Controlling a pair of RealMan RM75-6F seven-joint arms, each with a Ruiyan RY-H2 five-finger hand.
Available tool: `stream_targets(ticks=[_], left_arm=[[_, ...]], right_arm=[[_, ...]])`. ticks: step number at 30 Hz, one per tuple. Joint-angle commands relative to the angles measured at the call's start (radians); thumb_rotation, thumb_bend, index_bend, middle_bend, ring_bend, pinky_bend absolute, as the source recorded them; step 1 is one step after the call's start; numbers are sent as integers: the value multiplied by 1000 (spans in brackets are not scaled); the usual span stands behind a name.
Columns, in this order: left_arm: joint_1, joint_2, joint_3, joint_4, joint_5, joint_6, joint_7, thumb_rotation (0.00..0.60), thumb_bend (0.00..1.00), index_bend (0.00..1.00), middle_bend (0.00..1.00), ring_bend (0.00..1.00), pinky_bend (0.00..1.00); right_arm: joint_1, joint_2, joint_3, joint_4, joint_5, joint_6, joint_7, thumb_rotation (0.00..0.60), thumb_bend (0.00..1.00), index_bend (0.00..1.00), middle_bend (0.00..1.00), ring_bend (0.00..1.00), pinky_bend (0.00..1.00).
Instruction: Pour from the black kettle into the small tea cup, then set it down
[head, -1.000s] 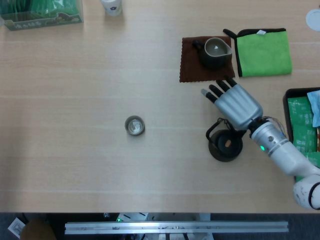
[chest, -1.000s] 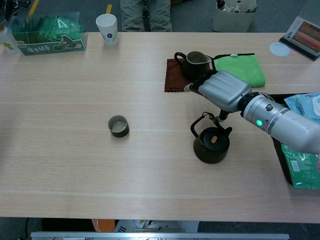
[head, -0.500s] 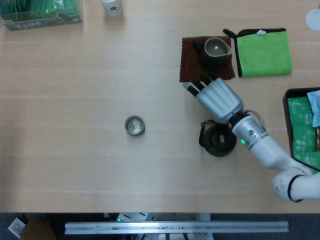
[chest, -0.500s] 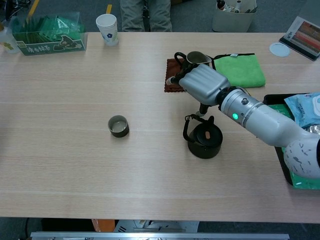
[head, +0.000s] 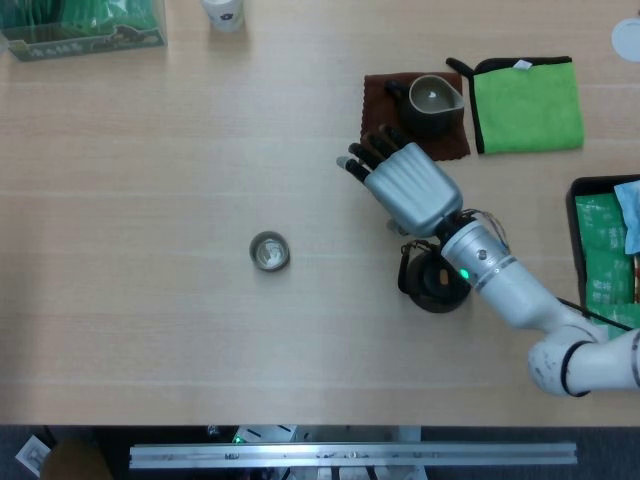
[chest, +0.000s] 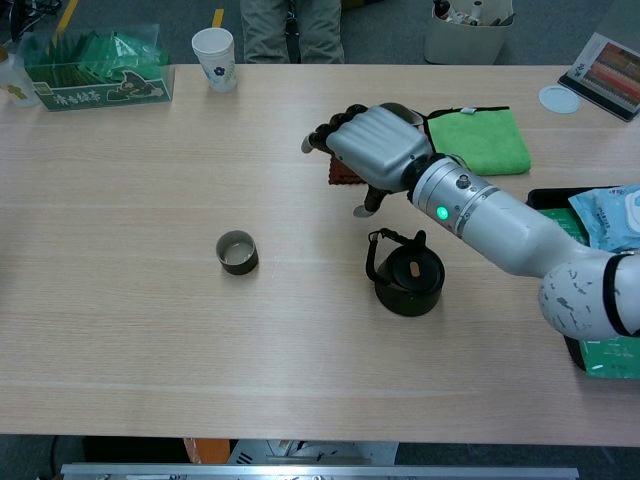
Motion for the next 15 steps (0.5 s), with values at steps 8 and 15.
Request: stream_targets(ticks=[8,15], left_arm=[[1,1,6,-17,12,0,6,600,314,216,266,261,237],[-1,0,10,-34,19,-3,24,600,314,216,265,261,237]], right_arm=[[-57,248,-33,-236,-88,-10,237,600,0,335,244,156,135],[-81,317,-115,-283,-187,-35,340,598,0,335,244,139,52]])
